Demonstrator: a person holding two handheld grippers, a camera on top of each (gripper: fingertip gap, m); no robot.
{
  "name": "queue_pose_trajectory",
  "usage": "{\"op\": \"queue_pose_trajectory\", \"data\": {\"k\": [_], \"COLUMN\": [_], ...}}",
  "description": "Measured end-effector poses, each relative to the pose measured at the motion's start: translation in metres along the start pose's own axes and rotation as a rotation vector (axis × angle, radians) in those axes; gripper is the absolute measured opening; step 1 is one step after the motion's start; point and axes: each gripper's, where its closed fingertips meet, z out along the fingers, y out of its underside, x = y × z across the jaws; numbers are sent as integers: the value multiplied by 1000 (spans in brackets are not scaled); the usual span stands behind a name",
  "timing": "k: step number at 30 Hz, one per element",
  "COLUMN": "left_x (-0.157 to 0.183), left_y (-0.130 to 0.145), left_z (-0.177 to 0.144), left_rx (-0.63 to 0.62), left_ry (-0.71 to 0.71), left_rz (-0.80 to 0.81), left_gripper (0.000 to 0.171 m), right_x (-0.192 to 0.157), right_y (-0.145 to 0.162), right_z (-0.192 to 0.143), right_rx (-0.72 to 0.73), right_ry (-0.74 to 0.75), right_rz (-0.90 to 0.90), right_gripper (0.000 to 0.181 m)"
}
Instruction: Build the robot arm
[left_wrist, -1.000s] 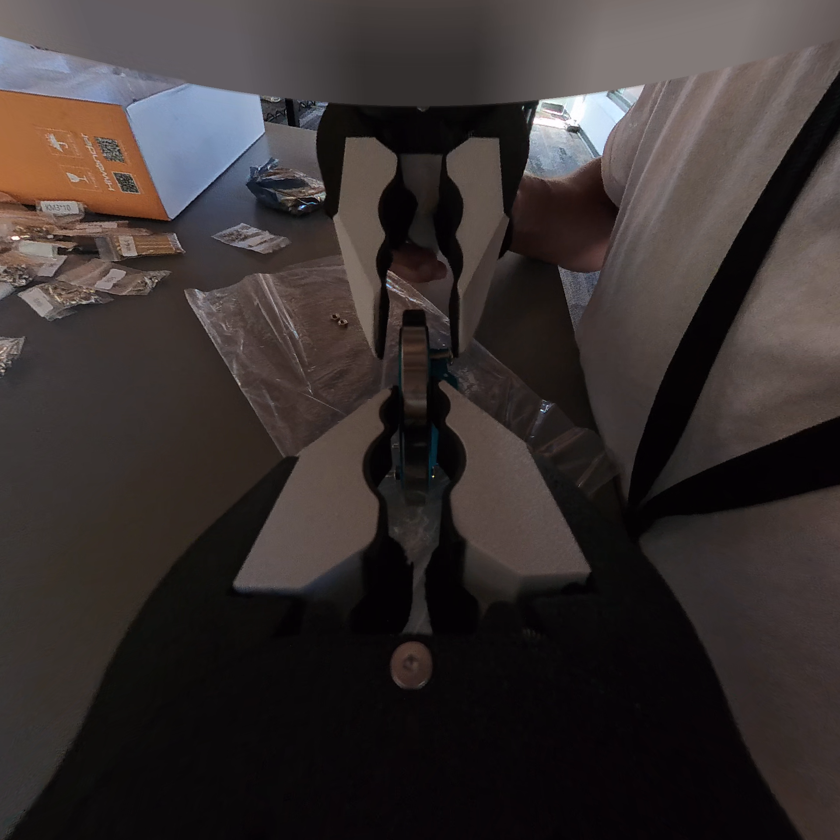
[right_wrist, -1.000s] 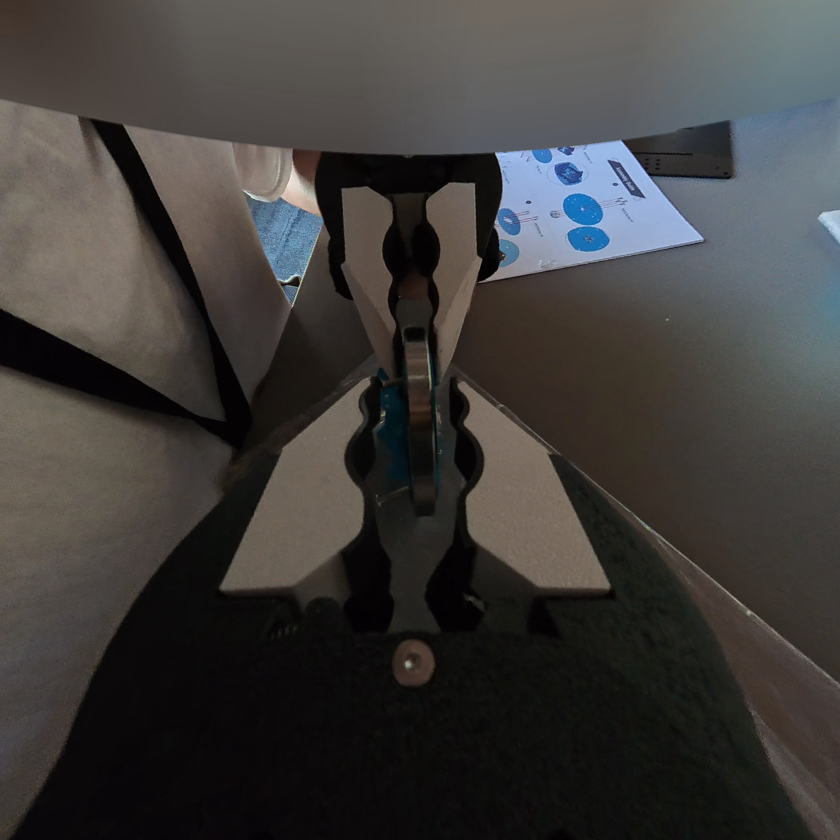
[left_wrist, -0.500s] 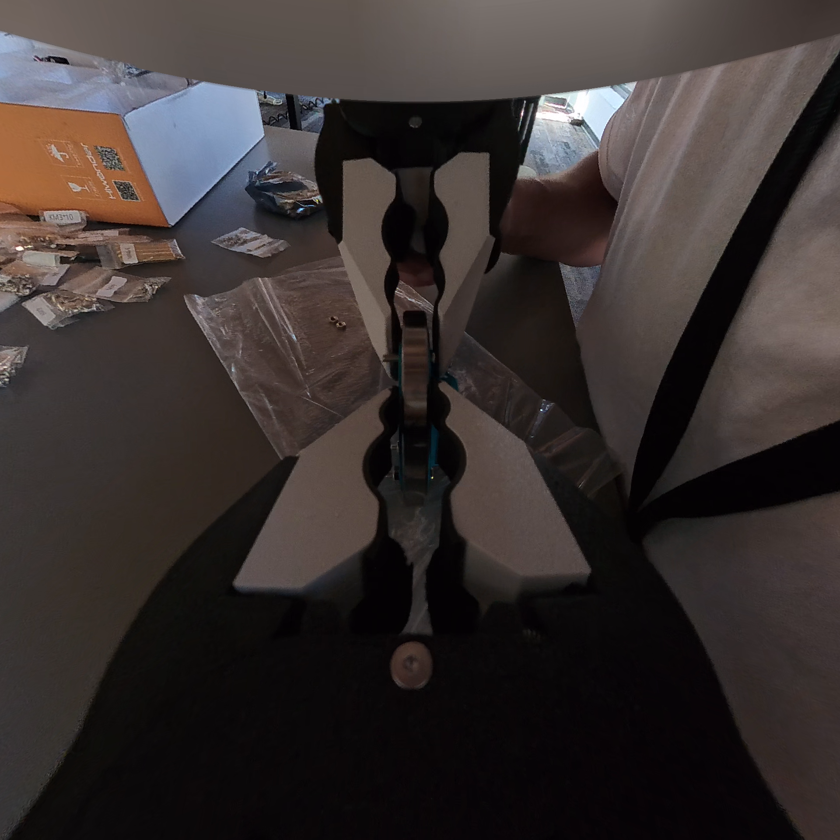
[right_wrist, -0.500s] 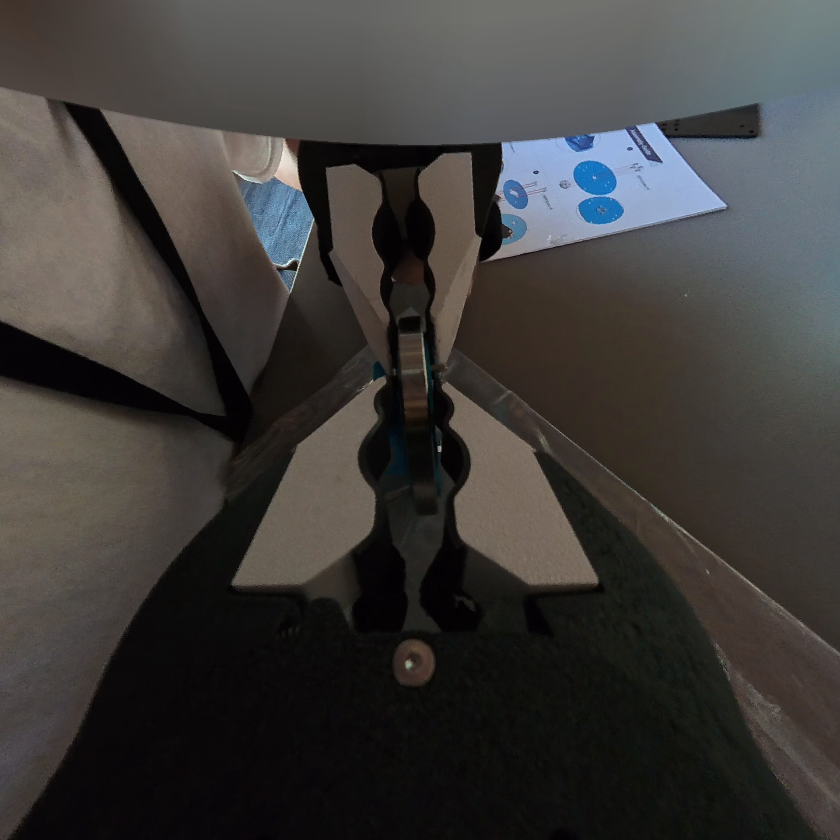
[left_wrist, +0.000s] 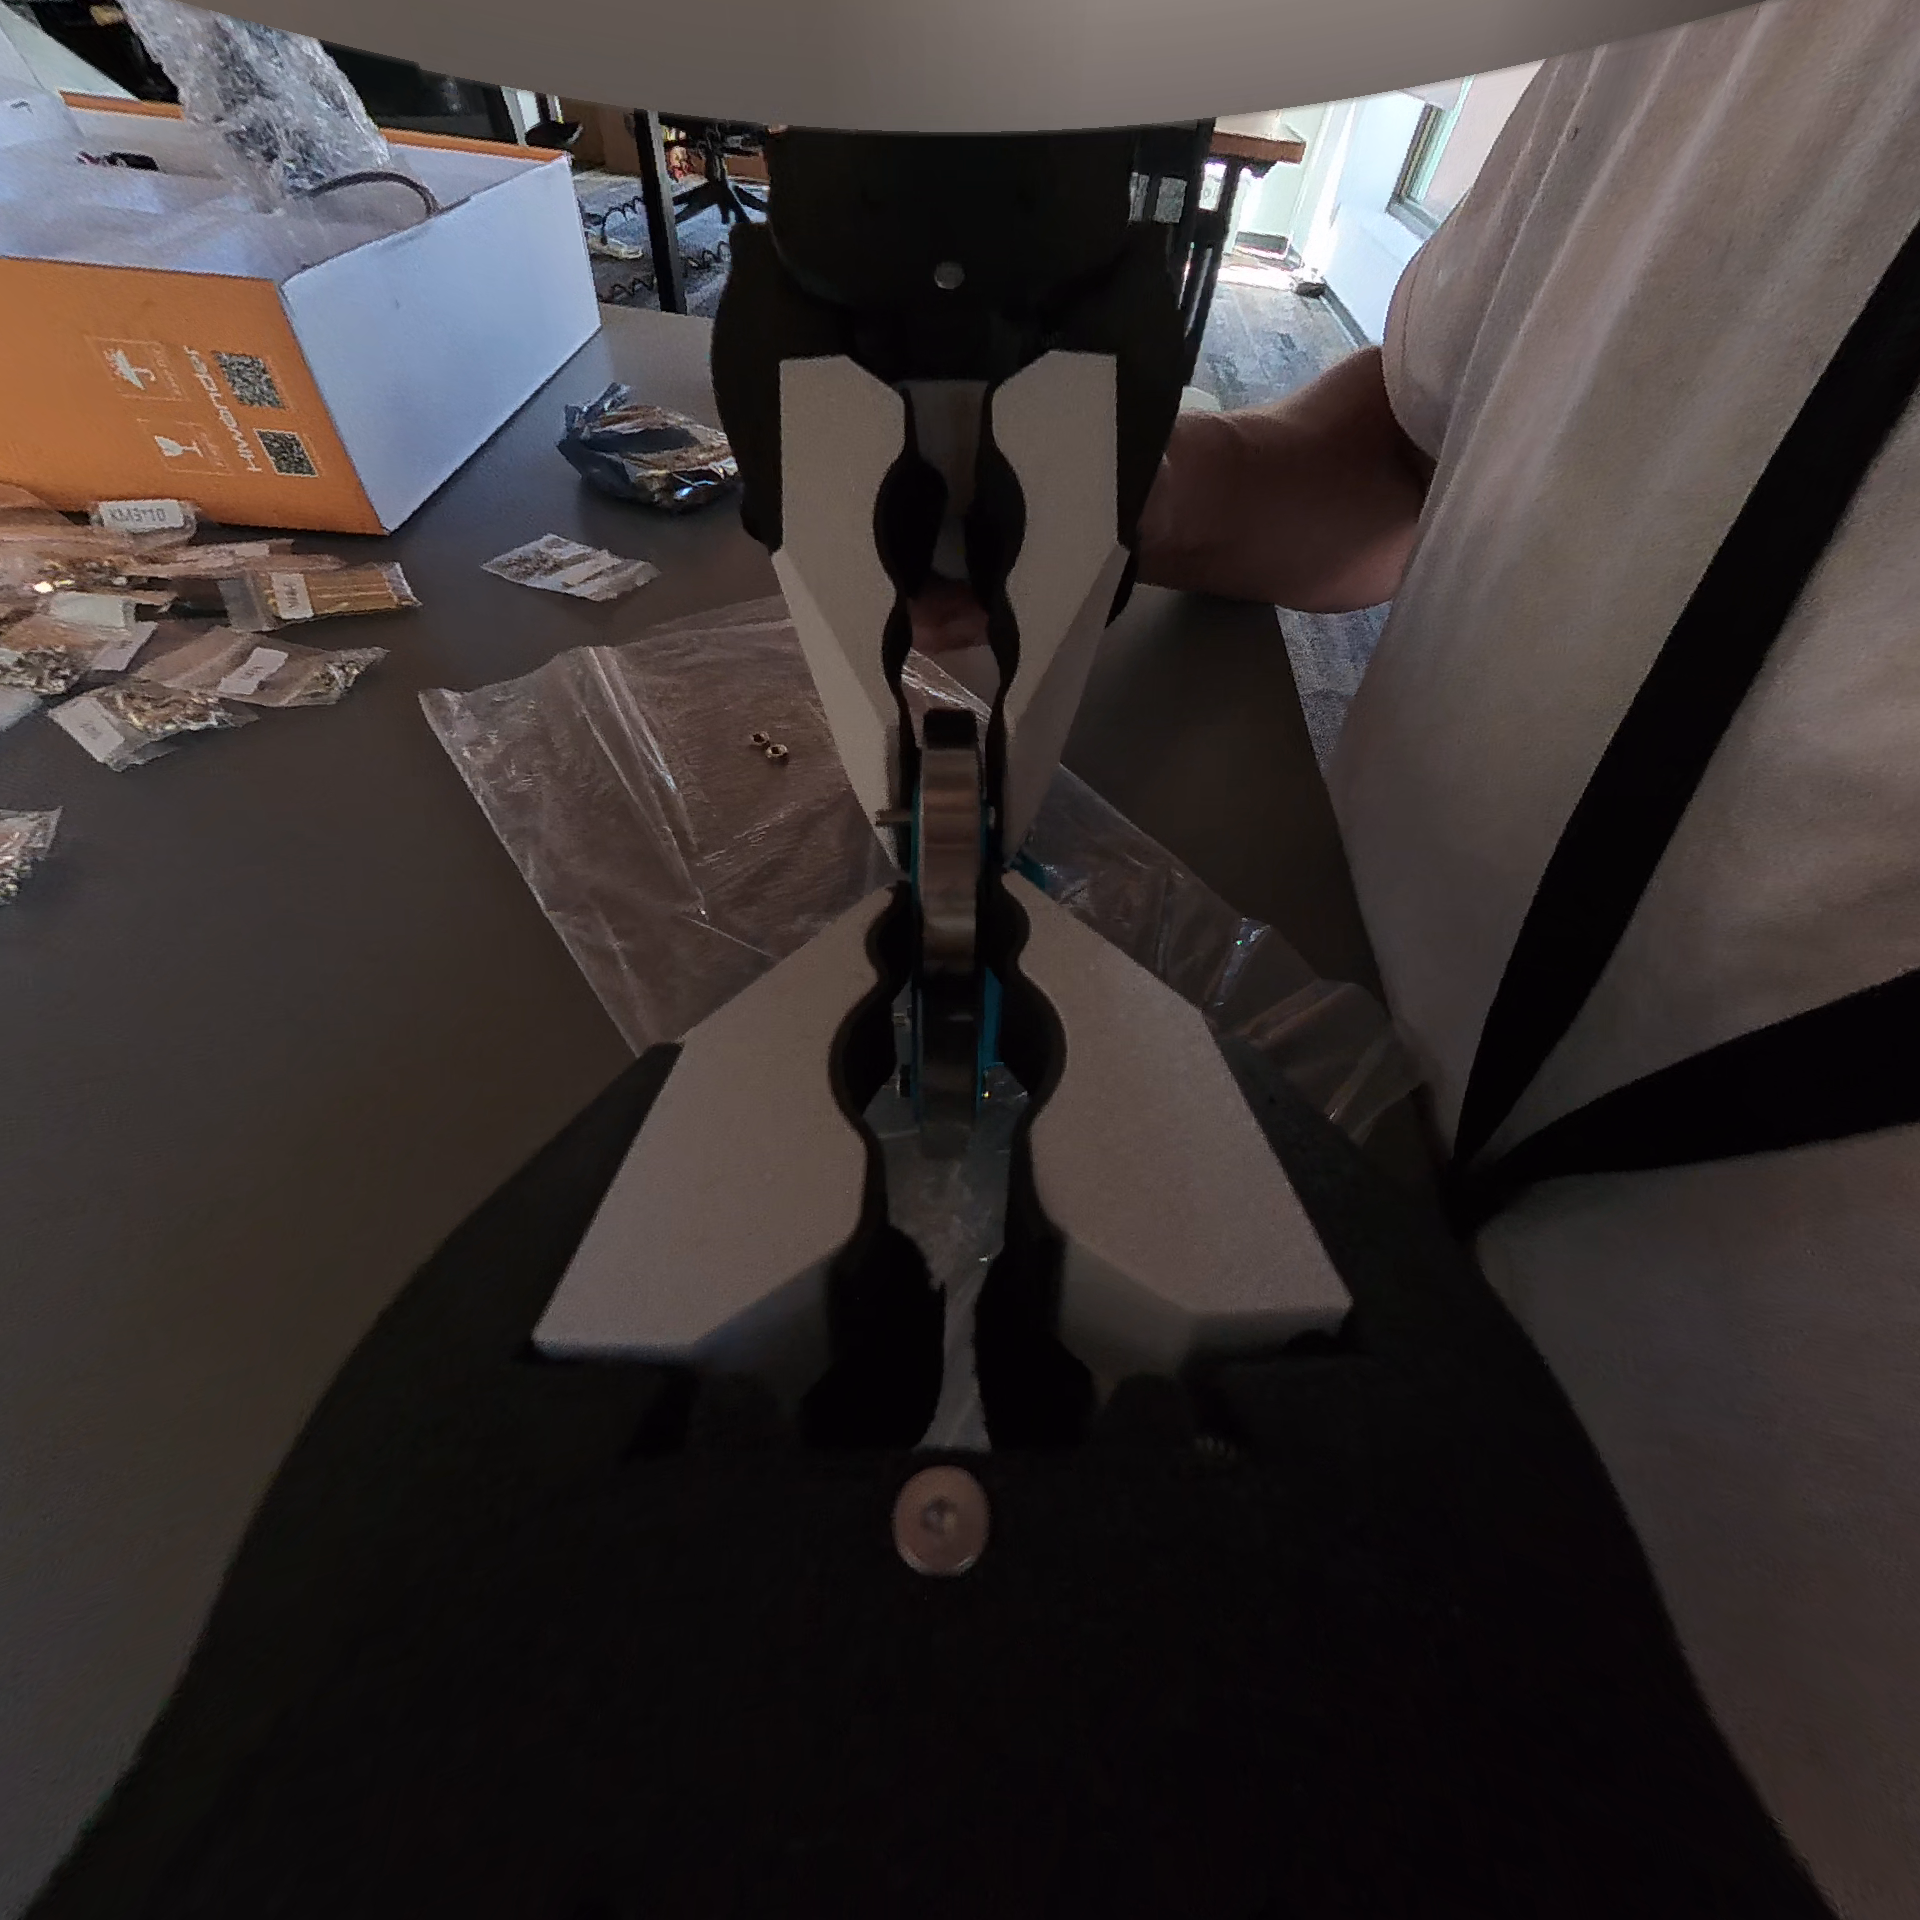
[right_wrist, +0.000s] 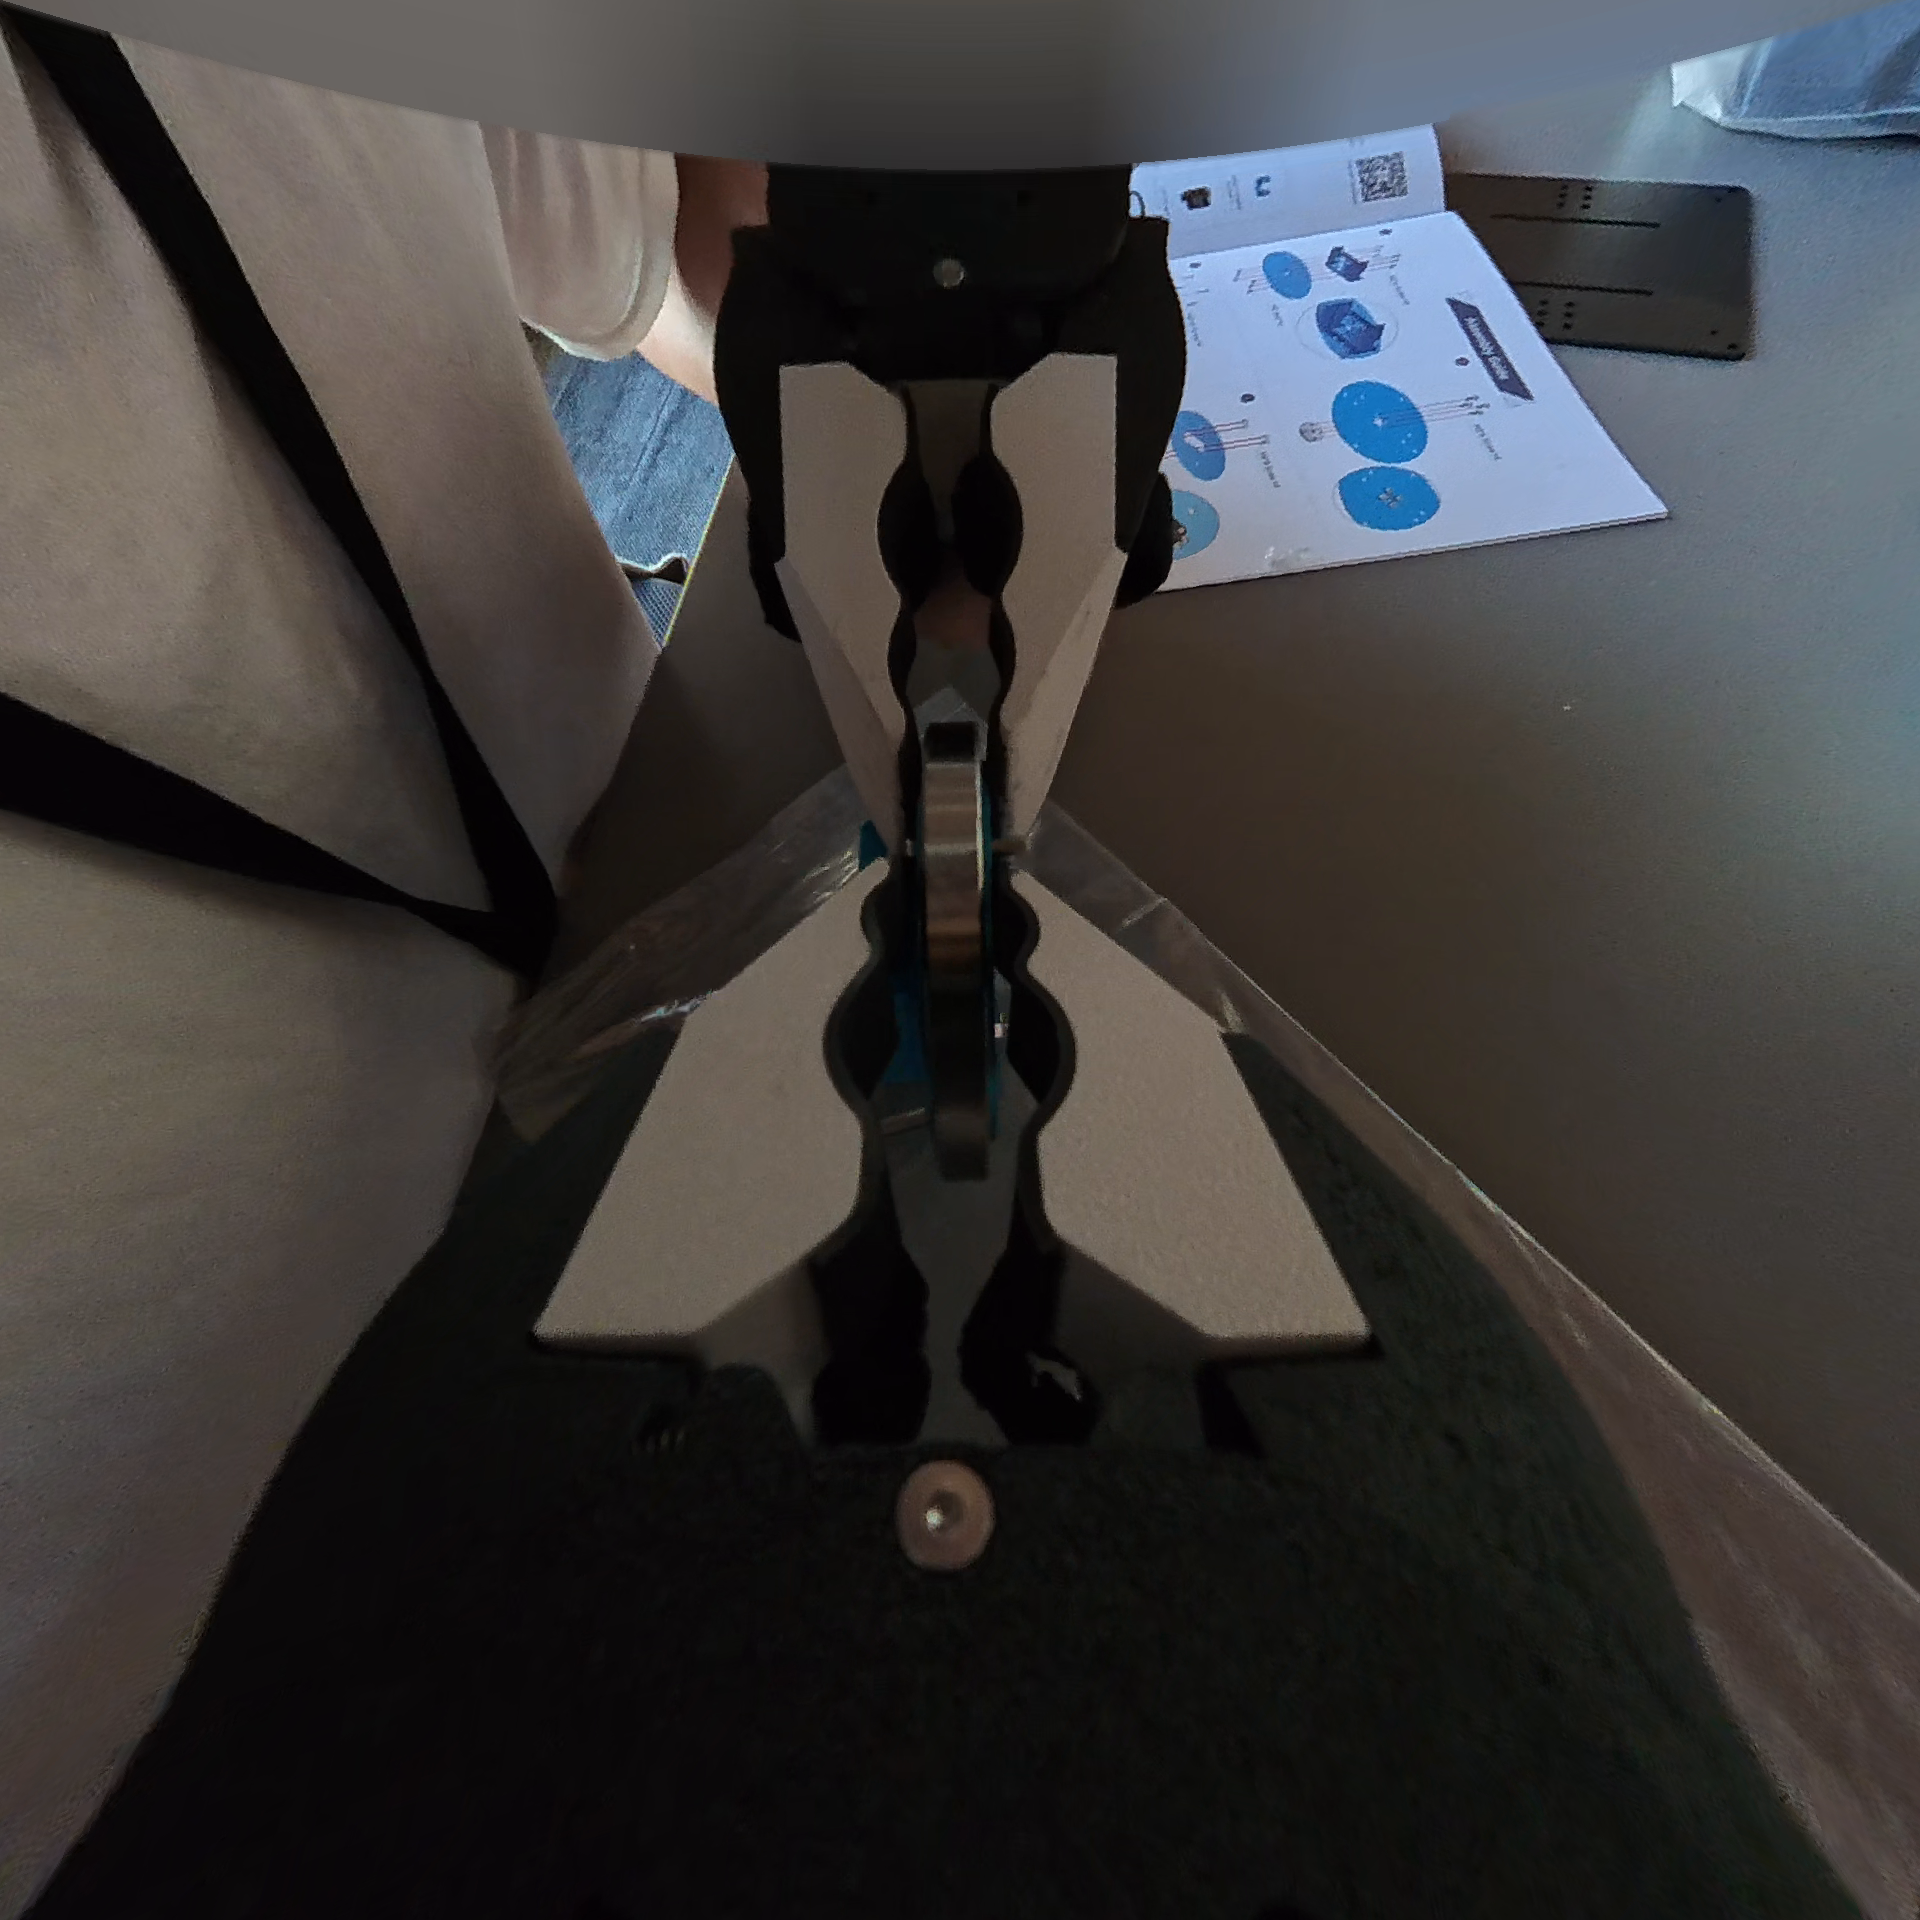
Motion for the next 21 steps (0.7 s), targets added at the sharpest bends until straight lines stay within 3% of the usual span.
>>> {"op": "queue_pose_trajectory", "data": {"k": [3, 8, 13, 21], "left_x": [0, 5, 4, 1], "left_y": [-1, -6, -7, -7], "left_z": [0, 1, -1, -1], "left_rx": [3, 22, 21, 26], "left_ry": [19, 69, 92, 99], "left_rz": [-11, -86, -127, -133], "left_gripper": [13, 27, 15, 14], "right_x": [0, 1, -2, -1], "right_y": [0, 2, 0, 6], "right_z": [0, -2, 1, -7], "right_rx": [-9, -26, -13, 32], "right_ry": [14, 30, 28, -85], "right_rz": [-13, -26, -46, -24], "right_gripper": [13, 13, 13, 14]}}
